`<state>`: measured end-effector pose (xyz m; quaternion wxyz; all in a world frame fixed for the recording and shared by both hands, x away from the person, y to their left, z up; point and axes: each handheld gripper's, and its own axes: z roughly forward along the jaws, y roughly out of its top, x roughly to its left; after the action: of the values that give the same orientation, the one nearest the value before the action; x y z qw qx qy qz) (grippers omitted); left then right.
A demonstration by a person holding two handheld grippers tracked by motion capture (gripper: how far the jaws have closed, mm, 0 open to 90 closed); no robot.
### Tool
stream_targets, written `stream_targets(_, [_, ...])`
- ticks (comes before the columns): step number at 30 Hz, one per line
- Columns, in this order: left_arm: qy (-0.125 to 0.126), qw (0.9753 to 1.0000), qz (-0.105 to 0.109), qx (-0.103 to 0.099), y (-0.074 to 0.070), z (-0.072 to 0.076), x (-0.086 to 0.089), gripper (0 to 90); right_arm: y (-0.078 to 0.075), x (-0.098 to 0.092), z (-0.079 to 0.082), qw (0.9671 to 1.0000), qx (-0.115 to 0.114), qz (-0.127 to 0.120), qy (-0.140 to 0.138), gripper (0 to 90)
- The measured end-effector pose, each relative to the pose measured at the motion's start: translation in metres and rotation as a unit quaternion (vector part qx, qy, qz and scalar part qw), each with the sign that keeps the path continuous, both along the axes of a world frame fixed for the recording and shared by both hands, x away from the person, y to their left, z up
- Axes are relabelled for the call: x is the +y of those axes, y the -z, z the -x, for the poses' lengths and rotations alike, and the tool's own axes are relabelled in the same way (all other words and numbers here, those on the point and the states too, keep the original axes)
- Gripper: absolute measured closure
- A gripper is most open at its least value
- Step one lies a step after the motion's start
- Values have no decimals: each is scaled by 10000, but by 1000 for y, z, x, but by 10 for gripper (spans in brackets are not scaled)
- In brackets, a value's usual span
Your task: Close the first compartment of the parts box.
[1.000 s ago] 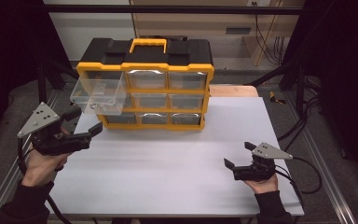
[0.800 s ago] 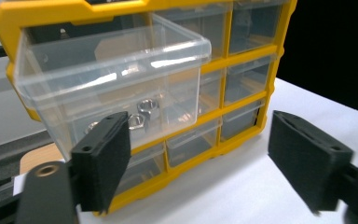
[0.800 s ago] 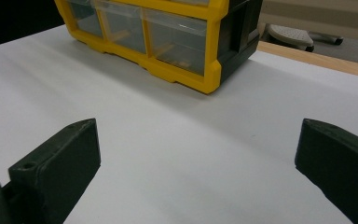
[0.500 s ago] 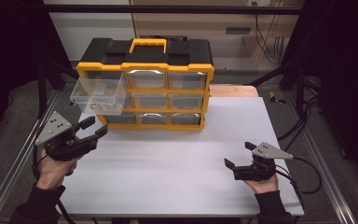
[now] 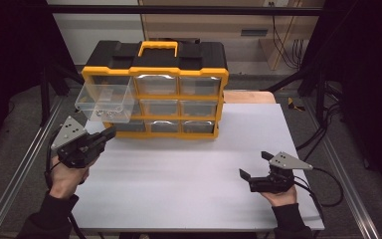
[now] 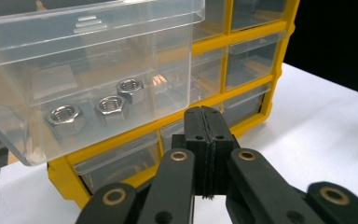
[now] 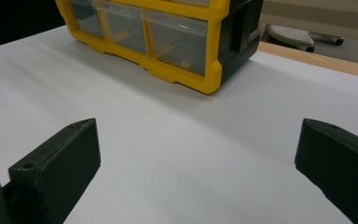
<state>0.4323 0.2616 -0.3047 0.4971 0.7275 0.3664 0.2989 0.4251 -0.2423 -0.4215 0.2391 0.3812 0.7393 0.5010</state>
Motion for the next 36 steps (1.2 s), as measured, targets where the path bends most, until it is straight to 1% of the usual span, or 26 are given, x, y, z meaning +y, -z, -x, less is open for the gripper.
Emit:
stream_targets(2, [-37,10000,-36,22,1,-4,0,892,0,0,0,10000,2,-6,-8,5])
stream_targets(4, [-91,9999,-9,57,3,-8,1,891,0,-1,0,10000,-8,7,-31,5])
stream_targets(8, [-169,9998,-33,98,4,-15,1,892,0,0,0,10000,-6,11,-27,5])
stream_targets(10, [-177,9998,-14,132,4,-19,1,892,1,0,0,10000,-13,27,-44,5])
stream_targets(13, [-201,9997,-58,156,4,-24,-2,892,0,1,0,10000,2,2,-42,5])
stream_targets(15, [-221,9997,-61,122,4,-27,-2,892,0,0,1,10000,-8,-12,-35,5])
stream_targets(16, [-216,9997,-17,141,4,-28,-3,892,0,0,1,10000,-25,-14,-33,5])
stream_targets(18, [-247,9996,-8,163,4,-32,-3,892,-1,0,1,10000,-22,-34,-56,5])
stream_targets(19, [-190,9997,5,179,5,-33,-3,892,0,0,1,10000,-26,-10,-41,5])
stream_targets(23, [-154,9998,-104,104,2,-33,-5,892,0,0,1,10000,-7,-35,-62,5])
stream_targets(28, [-203,9998,-60,51,-1,-34,-3,893,0,1,1,10000,-15,-39,-72,5])
stream_targets(30, [-240,9997,-91,21,-2,-35,-2,892,0,1,1,10000,-21,-26,-75,5])
stream_targets(32, [-257,9997,-22,22,-3,-37,-2,893,0,1,1,10000,-19,-37,-72,5])
stream_targets(36, [-327,9995,12,15,-3,-41,0,893,1,1,0,10000,-27,8,-62,5])
